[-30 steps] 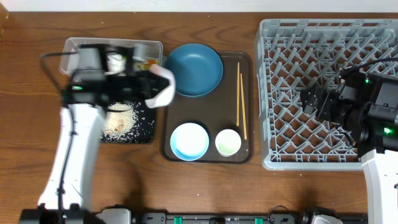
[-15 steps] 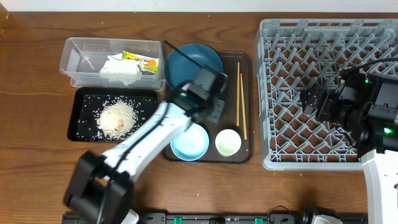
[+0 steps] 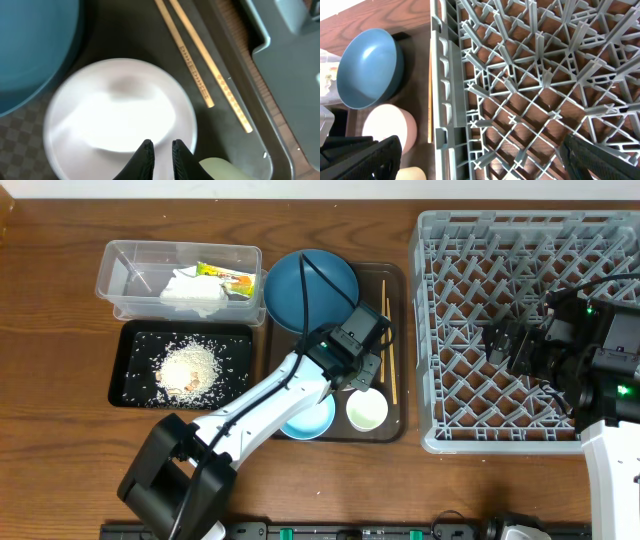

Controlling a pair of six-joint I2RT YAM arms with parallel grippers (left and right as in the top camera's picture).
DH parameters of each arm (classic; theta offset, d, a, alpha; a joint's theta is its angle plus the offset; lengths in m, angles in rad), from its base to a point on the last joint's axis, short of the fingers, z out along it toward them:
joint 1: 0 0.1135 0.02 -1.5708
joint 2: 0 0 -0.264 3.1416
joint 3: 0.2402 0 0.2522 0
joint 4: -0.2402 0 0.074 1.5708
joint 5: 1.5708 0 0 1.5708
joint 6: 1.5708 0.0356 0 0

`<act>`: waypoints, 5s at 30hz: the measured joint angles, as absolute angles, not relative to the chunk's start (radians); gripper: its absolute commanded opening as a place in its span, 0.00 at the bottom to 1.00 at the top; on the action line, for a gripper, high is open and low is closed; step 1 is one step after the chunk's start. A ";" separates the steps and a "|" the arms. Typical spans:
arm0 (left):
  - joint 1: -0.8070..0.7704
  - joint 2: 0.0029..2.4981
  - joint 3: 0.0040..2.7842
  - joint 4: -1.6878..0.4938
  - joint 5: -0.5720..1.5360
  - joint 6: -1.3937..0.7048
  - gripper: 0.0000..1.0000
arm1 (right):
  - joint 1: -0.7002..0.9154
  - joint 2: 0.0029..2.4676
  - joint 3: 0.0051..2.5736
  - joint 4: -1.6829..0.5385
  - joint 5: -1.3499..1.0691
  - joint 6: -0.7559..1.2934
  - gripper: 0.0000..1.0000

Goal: Sort waste into correct bins and load items into the dishwasher rack
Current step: 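Return the pink bowl to the brown tray with left gripper, then grasp the white cup with left gripper and lift it, then hand the white cup from left gripper to right gripper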

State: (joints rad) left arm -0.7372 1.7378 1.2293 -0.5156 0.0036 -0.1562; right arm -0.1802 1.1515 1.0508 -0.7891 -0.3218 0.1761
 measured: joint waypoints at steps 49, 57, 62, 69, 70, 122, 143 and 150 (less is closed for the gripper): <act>-0.732 1.773 1.201 -0.743 0.192 -0.166 0.06 | -0.180 1.151 1.051 -0.797 -0.329 0.176 0.99; -0.626 1.671 1.251 -0.709 0.366 -0.188 0.06 | -0.180 1.151 1.051 -0.784 -0.455 0.176 0.99; -0.471 1.572 1.269 -0.579 0.637 -0.202 0.06 | -0.178 1.151 1.051 -0.722 -0.588 0.197 0.99; -0.280 1.562 1.276 -0.459 1.040 -0.253 0.06 | -0.064 1.152 1.050 -0.469 -0.781 0.227 0.99; -0.267 1.562 1.276 -0.458 1.087 -0.258 0.06 | -0.041 1.152 1.050 -0.429 -0.803 0.227 0.99; -0.186 1.568 1.276 -0.410 1.555 -0.296 0.06 | 0.245 1.381 1.048 0.205 -1.386 0.153 0.73; -0.184 1.568 1.275 -0.410 1.557 -0.296 0.06 | 0.265 1.399 1.048 0.179 -1.383 0.165 0.77; -0.187 1.568 1.275 -0.410 1.566 -0.295 0.06 | 0.275 1.404 1.048 0.161 -1.388 0.164 0.71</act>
State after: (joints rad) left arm -0.1871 1.5677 1.2755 -0.4103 1.5658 -0.2955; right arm 0.2752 1.4040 1.0481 0.1612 -1.3884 0.1642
